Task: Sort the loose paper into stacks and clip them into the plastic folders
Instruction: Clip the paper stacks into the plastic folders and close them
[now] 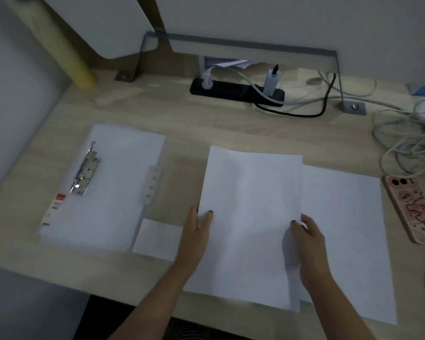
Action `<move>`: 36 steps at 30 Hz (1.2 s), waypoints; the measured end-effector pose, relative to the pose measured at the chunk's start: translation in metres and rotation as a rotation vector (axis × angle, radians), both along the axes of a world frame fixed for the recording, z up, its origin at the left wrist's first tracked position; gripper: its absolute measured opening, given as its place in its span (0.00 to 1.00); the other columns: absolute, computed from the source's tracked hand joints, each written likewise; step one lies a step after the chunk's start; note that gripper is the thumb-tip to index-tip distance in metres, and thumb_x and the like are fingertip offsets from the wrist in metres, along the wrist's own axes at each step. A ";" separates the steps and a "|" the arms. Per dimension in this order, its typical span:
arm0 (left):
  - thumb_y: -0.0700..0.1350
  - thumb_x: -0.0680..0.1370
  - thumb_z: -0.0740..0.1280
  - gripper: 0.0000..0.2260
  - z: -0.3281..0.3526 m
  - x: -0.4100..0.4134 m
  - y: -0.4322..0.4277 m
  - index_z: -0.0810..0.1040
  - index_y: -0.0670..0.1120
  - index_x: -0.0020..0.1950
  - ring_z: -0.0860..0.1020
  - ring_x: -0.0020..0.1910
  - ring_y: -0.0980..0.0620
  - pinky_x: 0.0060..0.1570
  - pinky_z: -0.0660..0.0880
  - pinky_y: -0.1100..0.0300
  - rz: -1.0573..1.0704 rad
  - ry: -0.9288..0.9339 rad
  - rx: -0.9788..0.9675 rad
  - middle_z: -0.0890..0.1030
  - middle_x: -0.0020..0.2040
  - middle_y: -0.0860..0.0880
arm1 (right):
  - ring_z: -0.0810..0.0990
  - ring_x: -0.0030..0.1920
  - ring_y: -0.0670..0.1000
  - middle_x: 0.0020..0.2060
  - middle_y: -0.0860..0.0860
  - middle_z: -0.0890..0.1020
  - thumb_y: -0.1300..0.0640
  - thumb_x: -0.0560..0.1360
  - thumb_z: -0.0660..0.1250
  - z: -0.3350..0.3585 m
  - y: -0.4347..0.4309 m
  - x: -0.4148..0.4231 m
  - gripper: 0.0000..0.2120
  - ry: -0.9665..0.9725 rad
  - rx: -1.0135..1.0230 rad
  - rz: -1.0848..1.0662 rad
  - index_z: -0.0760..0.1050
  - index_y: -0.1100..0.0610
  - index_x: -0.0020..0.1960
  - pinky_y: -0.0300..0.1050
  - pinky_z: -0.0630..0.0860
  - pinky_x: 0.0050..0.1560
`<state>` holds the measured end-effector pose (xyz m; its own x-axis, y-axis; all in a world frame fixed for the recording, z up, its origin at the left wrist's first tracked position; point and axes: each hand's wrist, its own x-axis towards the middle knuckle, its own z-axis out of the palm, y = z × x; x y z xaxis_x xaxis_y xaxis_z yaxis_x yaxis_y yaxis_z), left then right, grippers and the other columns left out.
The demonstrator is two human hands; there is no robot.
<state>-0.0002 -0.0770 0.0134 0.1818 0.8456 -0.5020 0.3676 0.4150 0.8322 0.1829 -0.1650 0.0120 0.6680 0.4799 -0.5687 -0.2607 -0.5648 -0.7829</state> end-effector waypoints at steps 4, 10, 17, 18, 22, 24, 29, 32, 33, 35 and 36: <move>0.48 0.81 0.55 0.08 -0.009 -0.028 0.005 0.69 0.50 0.58 0.71 0.53 0.57 0.51 0.67 0.63 0.034 0.078 -0.016 0.73 0.50 0.58 | 0.73 0.42 0.53 0.38 0.53 0.75 0.62 0.78 0.59 -0.009 0.011 -0.029 0.07 0.077 -0.023 -0.008 0.75 0.58 0.53 0.42 0.68 0.38; 0.46 0.80 0.57 0.10 -0.027 -0.045 0.034 0.64 0.48 0.39 0.66 0.32 0.52 0.36 0.62 0.56 -0.039 0.251 -0.006 0.66 0.33 0.51 | 0.73 0.43 0.54 0.44 0.55 0.75 0.61 0.78 0.59 -0.021 0.028 -0.044 0.09 0.068 -0.090 -0.043 0.75 0.59 0.55 0.42 0.68 0.38; 0.49 0.81 0.55 0.07 -0.030 -0.044 0.060 0.67 0.47 0.46 0.72 0.39 0.50 0.40 0.65 0.58 -0.222 0.513 0.027 0.72 0.36 0.53 | 0.72 0.43 0.54 0.43 0.55 0.75 0.60 0.77 0.60 -0.022 0.038 -0.047 0.10 0.054 -0.115 -0.120 0.76 0.58 0.55 0.44 0.67 0.40; 0.49 0.81 0.56 0.07 -0.030 -0.044 0.062 0.68 0.47 0.46 0.72 0.39 0.50 0.40 0.65 0.59 -0.244 0.541 0.042 0.73 0.38 0.52 | 0.72 0.44 0.54 0.44 0.55 0.75 0.60 0.77 0.60 -0.022 0.038 -0.048 0.10 0.059 -0.118 -0.130 0.76 0.57 0.56 0.44 0.68 0.42; 0.47 0.80 0.58 0.07 -0.029 -0.043 0.068 0.71 0.45 0.45 0.72 0.39 0.50 0.37 0.67 0.59 -0.272 0.572 0.153 0.73 0.43 0.49 | 0.72 0.48 0.54 0.47 0.53 0.75 0.59 0.78 0.60 -0.015 0.041 -0.049 0.08 0.085 -0.087 -0.164 0.75 0.55 0.55 0.46 0.69 0.49; 0.46 0.80 0.58 0.08 -0.027 -0.042 0.071 0.73 0.43 0.47 0.72 0.40 0.49 0.38 0.68 0.57 -0.284 0.590 0.196 0.71 0.46 0.48 | 0.72 0.49 0.53 0.48 0.53 0.75 0.59 0.78 0.59 -0.013 0.043 -0.049 0.09 0.085 -0.083 -0.173 0.75 0.54 0.56 0.48 0.70 0.52; 0.46 0.80 0.59 0.08 -0.023 -0.040 0.077 0.73 0.43 0.49 0.70 0.39 0.51 0.38 0.66 0.59 -0.340 0.622 0.229 0.70 0.45 0.49 | 0.72 0.48 0.54 0.48 0.55 0.75 0.59 0.77 0.60 -0.017 0.045 -0.048 0.09 0.045 -0.108 -0.206 0.76 0.55 0.55 0.49 0.70 0.52; 0.47 0.80 0.59 0.08 -0.023 -0.041 0.081 0.73 0.44 0.49 0.70 0.39 0.51 0.39 0.66 0.60 -0.367 0.628 0.210 0.70 0.45 0.50 | 0.71 0.49 0.54 0.48 0.55 0.74 0.58 0.77 0.61 -0.022 0.046 -0.048 0.08 0.037 -0.127 -0.232 0.75 0.58 0.54 0.49 0.69 0.52; 0.47 0.79 0.59 0.08 -0.024 -0.041 0.082 0.74 0.44 0.50 0.71 0.40 0.51 0.40 0.66 0.59 -0.378 0.631 0.195 0.71 0.46 0.49 | 0.71 0.49 0.54 0.48 0.55 0.74 0.58 0.78 0.61 -0.024 0.046 -0.049 0.07 0.034 -0.135 -0.243 0.74 0.58 0.53 0.49 0.68 0.52; 0.48 0.79 0.59 0.09 -0.025 -0.043 0.084 0.74 0.43 0.50 0.72 0.41 0.49 0.41 0.69 0.57 -0.402 0.635 0.166 0.73 0.50 0.47 | 0.70 0.50 0.55 0.49 0.56 0.74 0.58 0.78 0.60 -0.025 0.047 -0.050 0.07 0.032 -0.144 -0.262 0.74 0.59 0.53 0.49 0.68 0.52; 0.48 0.79 0.59 0.10 -0.026 -0.043 0.084 0.74 0.42 0.50 0.73 0.42 0.48 0.43 0.70 0.56 -0.421 0.640 0.164 0.74 0.52 0.47 | 0.70 0.50 0.55 0.49 0.55 0.73 0.58 0.78 0.60 -0.025 0.048 -0.050 0.07 0.028 -0.145 -0.275 0.73 0.59 0.53 0.49 0.67 0.53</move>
<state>-0.0432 0.0074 -0.0126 0.2205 0.8421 -0.4923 0.8958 0.0249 0.4438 0.1326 -0.1173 -0.0135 0.7448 0.1964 -0.6377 -0.4391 -0.5753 -0.6901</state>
